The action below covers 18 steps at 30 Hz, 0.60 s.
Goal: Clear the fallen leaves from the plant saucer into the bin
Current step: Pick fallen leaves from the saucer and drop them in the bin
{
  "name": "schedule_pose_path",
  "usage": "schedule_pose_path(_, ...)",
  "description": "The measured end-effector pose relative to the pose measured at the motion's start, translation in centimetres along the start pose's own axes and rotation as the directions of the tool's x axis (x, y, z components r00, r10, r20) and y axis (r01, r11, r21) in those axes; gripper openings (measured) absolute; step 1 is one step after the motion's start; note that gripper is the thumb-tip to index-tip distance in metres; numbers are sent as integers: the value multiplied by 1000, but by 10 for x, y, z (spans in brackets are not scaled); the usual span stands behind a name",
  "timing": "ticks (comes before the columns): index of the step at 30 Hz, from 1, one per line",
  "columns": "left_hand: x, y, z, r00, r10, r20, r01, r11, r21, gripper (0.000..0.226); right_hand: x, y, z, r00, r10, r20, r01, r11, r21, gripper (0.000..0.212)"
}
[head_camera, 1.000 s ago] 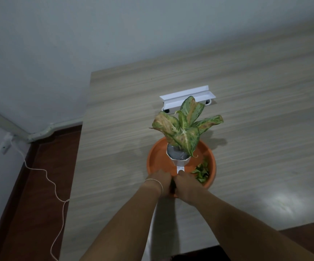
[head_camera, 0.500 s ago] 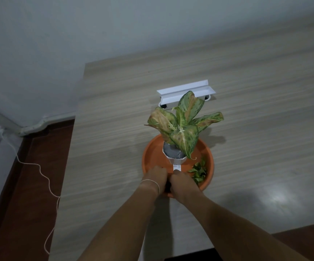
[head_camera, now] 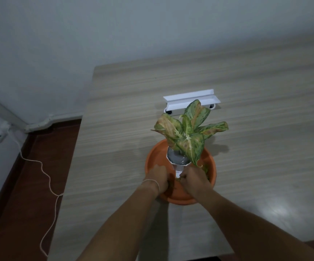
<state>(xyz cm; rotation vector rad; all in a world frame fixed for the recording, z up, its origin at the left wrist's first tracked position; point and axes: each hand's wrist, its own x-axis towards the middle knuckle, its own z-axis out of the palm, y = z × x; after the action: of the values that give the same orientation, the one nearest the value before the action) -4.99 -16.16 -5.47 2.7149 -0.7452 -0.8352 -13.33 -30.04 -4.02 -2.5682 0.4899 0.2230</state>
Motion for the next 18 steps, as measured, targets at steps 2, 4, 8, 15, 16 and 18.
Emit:
schedule_pose_path(2,-3,-3,-8,997,-34,-64,29,996,-80,39,-3,-4,-2,1000,9,-20,-9,1000,24,14)
schedule_pose_path(4,-12,-3,-19,993,-52,-110,39,993,-113,33,-7,-9,-5,998,19,-54,-15,997,78,15)
schedule_pose_path(8,-27,-13,-34,978,-104,-183,81,989,-125,27,-18,-29,-3,990,79,-114,-49,968,246,23)
schedule_pose_path(15,-85,-56,-65,914,-260,-310,185,951,-249,20,-25,-89,5,986,-138,-98,161,941,297,29)
schedule_pose_path(16,-99,-64,-70,885,-313,-343,219,933,-286,18,-24,-100,3,983,-162,-82,179,942,284,31)
schedule_pose_path(18,-130,-84,-79,821,-406,-402,276,898,-343,16,-22,-123,1,978,-205,-25,205,946,252,20)
